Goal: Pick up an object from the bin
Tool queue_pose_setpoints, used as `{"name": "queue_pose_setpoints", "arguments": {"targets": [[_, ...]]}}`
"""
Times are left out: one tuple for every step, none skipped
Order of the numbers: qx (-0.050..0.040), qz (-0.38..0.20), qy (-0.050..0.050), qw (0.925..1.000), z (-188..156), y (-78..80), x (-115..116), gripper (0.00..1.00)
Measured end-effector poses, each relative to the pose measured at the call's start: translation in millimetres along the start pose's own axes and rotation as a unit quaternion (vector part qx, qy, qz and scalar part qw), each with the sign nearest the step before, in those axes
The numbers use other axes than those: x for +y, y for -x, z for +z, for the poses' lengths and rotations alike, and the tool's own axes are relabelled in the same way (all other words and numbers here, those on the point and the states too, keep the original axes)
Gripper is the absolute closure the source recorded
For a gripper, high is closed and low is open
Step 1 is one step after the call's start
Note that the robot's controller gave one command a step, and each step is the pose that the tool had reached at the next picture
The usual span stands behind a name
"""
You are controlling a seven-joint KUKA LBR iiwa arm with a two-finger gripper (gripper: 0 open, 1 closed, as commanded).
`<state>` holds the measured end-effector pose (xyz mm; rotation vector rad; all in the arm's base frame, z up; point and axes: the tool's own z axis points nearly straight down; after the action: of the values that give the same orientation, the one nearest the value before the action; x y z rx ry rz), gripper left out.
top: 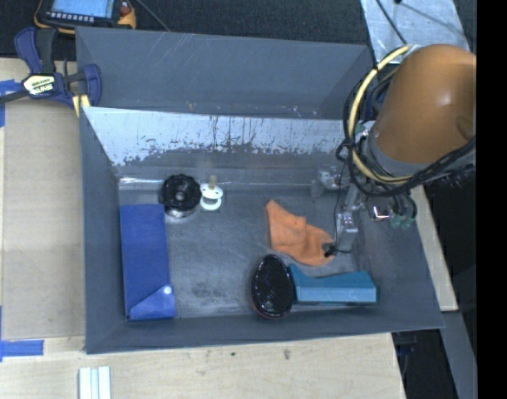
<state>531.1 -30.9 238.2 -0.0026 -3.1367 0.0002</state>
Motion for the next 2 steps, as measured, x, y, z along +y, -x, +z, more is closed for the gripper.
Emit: {"name": "queue_pose_setpoints", "arguments": {"targets": [[-0.0043,0.0,0.0,1.0,-4.3,1.5,0.1,0.0],[-0.0084,0.011,0.0,0.9999,42.7,21.6,25.2,0.0]]}}
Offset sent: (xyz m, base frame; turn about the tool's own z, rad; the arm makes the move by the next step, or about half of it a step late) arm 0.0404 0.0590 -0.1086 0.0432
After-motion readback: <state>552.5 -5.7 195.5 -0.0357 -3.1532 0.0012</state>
